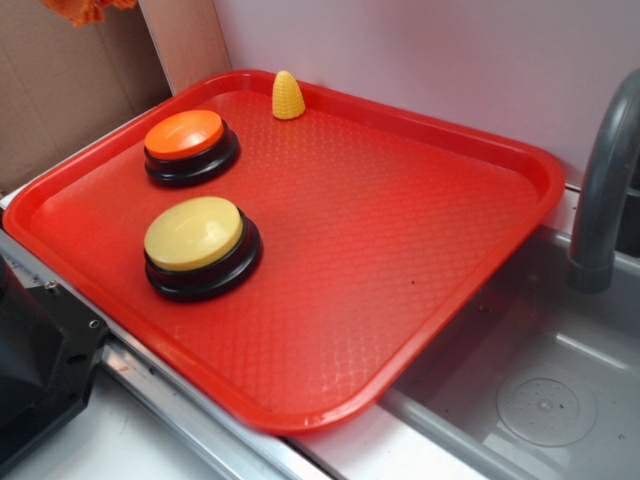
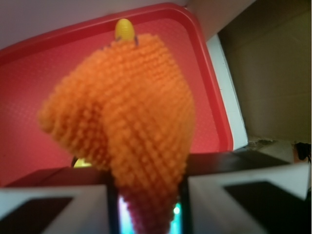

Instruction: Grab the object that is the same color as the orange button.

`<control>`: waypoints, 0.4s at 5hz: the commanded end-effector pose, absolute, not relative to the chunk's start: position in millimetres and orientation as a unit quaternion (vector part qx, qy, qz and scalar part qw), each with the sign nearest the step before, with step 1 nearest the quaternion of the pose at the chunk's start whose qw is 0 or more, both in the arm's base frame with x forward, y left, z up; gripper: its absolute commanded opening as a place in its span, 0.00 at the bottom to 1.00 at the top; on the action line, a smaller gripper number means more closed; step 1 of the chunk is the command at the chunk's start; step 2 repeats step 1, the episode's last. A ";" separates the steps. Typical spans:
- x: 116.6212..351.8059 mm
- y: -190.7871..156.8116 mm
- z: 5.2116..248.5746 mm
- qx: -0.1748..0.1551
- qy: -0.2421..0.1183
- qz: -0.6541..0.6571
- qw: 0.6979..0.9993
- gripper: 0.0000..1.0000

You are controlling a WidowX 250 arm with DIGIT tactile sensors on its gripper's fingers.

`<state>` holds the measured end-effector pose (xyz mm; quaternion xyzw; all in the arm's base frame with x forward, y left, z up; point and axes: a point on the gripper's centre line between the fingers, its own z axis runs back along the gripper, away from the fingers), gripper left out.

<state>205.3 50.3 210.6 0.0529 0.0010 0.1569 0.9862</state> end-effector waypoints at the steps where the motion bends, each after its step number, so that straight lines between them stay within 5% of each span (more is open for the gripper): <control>1: 206.7 39.2 213.3 0.052 -0.017 0.149 0.987 0.00; 2: 206.7 39.2 213.3 0.052 -0.017 0.149 0.987 0.00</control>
